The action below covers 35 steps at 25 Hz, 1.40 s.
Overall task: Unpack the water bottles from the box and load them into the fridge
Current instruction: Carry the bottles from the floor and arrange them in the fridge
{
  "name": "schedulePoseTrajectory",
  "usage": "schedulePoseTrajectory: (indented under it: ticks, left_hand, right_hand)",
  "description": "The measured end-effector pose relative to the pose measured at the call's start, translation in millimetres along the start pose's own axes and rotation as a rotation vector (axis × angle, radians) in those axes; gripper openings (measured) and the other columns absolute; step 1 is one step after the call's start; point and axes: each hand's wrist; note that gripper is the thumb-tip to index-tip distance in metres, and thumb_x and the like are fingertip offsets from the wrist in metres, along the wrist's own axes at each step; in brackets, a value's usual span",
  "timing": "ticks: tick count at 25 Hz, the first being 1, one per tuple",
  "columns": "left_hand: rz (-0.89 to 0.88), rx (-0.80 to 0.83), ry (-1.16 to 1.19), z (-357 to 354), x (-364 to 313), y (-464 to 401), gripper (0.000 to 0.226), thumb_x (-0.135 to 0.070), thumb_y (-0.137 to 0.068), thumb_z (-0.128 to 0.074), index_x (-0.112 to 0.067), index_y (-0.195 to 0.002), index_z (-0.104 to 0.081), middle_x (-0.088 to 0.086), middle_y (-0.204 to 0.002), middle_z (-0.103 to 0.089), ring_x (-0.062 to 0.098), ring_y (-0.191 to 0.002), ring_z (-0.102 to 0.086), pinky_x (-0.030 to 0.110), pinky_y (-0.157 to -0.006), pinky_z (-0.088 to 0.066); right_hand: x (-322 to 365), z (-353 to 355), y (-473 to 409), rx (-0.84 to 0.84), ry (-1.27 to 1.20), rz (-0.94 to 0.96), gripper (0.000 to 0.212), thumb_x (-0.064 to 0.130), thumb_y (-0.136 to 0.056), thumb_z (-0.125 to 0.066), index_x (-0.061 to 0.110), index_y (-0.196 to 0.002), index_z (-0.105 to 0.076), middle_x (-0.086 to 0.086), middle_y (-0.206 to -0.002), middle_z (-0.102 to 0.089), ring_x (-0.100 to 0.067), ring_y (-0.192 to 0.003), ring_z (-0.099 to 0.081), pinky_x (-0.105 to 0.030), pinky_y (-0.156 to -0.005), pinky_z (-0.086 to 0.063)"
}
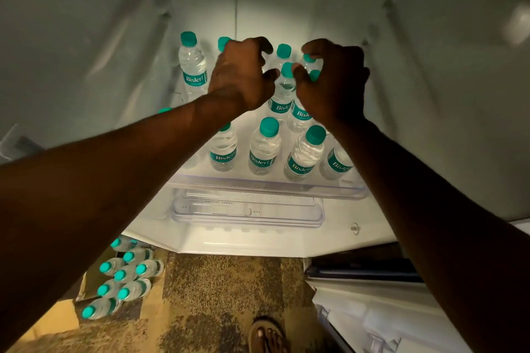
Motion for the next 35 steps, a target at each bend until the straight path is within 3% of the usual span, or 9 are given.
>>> schedulePoseTrajectory:
  ticks: [4, 7, 12, 15, 18, 21, 27, 30, 35]
  left_hand:
    - [-0.018, -0.17, 0.104, 28.3, 14.1, 65.6, 0.049, -0.032, -0.089, -0.072, -0.02, -0.135, -0.06, -0.001, -0.127, -0.067, 0.018, -0.112, -0.064, 0.039, -0.1, -0.053]
    - [-0.033, -0.273, 0.231, 57.0, 21.6, 122.4, 0.039, -0.03, -0.09, -0.07, -0.021, -0.128, -0.065, -0.005, -0.119, -0.07, 0.008, -0.104, -0.067, 0.028, -0.092, -0.056]
    - [0.109, -0.318, 0.301, 78.1, 58.0, 228.8, 0.024, -0.031, -0.093, -0.068, -0.021, -0.114, -0.071, -0.015, -0.104, -0.072, -0.005, -0.09, -0.068, 0.018, -0.075, -0.057]
    - [0.242, -0.312, 0.307, 75.7, 90.3, 286.4, 0.023, -0.032, -0.093, -0.069, -0.022, -0.114, -0.072, -0.015, -0.102, -0.073, -0.004, -0.089, -0.068, 0.024, -0.075, -0.059]
    - [0.361, -0.27, 0.264, 78.1, 141.2, 344.0, 0.026, -0.031, -0.093, -0.068, -0.023, -0.119, -0.07, -0.012, -0.106, -0.073, 0.0, -0.092, -0.068, 0.03, -0.078, -0.059]
    - [0.449, -0.21, 0.126, 73.9, 207.6, 401.8, 0.031, -0.03, -0.091, -0.069, -0.02, -0.121, -0.068, -0.003, -0.112, -0.074, 0.014, -0.097, -0.07, 0.037, -0.083, -0.058]
    - [0.805, 0.057, -0.039, 56.5, 326.0, 495.9, 0.045, -0.033, -0.089, -0.068, -0.017, -0.131, -0.061, 0.008, -0.122, -0.069, 0.027, -0.11, -0.065, 0.036, -0.089, -0.051]
    - [0.903, 0.117, -0.059, 40.0, 368.4, 519.4, 0.053, -0.039, -0.089, -0.066, -0.021, -0.137, -0.053, 0.007, -0.125, -0.067, 0.029, -0.112, -0.063, 0.039, -0.089, -0.053]
    - [0.975, 0.215, -0.037, -4.3, 424.3, 533.6, 0.062, -0.041, -0.091, -0.064, -0.022, -0.146, -0.042, 0.01, -0.136, -0.059, 0.032, -0.122, -0.057, 0.042, -0.097, -0.05]
  right_hand:
    - [28.2, -7.2, 43.7, -0.118, -0.151, 0.154, 0.043, 0.037, -0.085, -0.07, 0.015, -0.122, -0.067, -0.008, -0.12, -0.068, -0.033, -0.118, -0.057, -0.046, -0.096, -0.048]
    - [49.7, -3.5, 79.8, -0.176, -0.163, 0.216, 0.043, 0.037, -0.082, -0.071, 0.019, -0.121, -0.068, -0.003, -0.12, -0.067, -0.033, -0.121, -0.056, -0.049, -0.094, -0.046]
    - [99.7, -0.6, 171.6, -0.004, -0.298, 0.245, 0.047, 0.038, -0.084, -0.067, 0.021, -0.128, -0.065, 0.003, -0.127, -0.063, -0.027, -0.127, -0.05, -0.05, -0.092, -0.043]
    - [128.0, -17.5, 220.0, 0.127, -0.311, 0.231, 0.05, 0.039, -0.085, -0.067, 0.024, -0.133, -0.061, 0.006, -0.132, -0.06, -0.022, -0.13, -0.046, -0.046, -0.096, -0.041]
    - [156.6, -44.9, 269.9, 0.285, -0.329, 0.267, 0.054, 0.039, -0.086, -0.067, 0.023, -0.137, -0.057, 0.003, -0.137, -0.057, -0.021, -0.133, -0.046, -0.043, -0.098, -0.041]
    - [181.3, -80.7, 323.5, 0.513, -0.342, 0.281, 0.063, 0.039, -0.087, -0.065, 0.023, -0.146, -0.049, -0.001, -0.149, -0.048, -0.02, -0.14, -0.041, -0.045, -0.11, -0.039]
    - [222.8, -143.7, 392.2, 0.926, -0.134, 0.424, 0.072, 0.042, -0.095, -0.059, 0.026, -0.157, -0.026, -0.005, -0.163, -0.022, -0.022, -0.149, -0.019, -0.04, -0.122, -0.024]
    - [238.2, -191.5, 413.2, 0.984, -0.019, 0.489, 0.073, 0.043, -0.095, -0.058, 0.025, -0.157, -0.024, -0.008, -0.162, -0.025, -0.026, -0.149, -0.022, -0.043, -0.121, -0.023]
    - [230.4, -259.9, 452.1, 1.006, 0.038, 0.455, 0.067, 0.038, -0.092, -0.061, 0.023, -0.152, -0.033, -0.007, -0.153, -0.041, -0.026, -0.142, -0.036, -0.045, -0.113, -0.037]
Point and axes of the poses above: each hand's wrist, its own y-axis away from the middle knuckle, its own z-axis out of the back of the hand, x = y × z
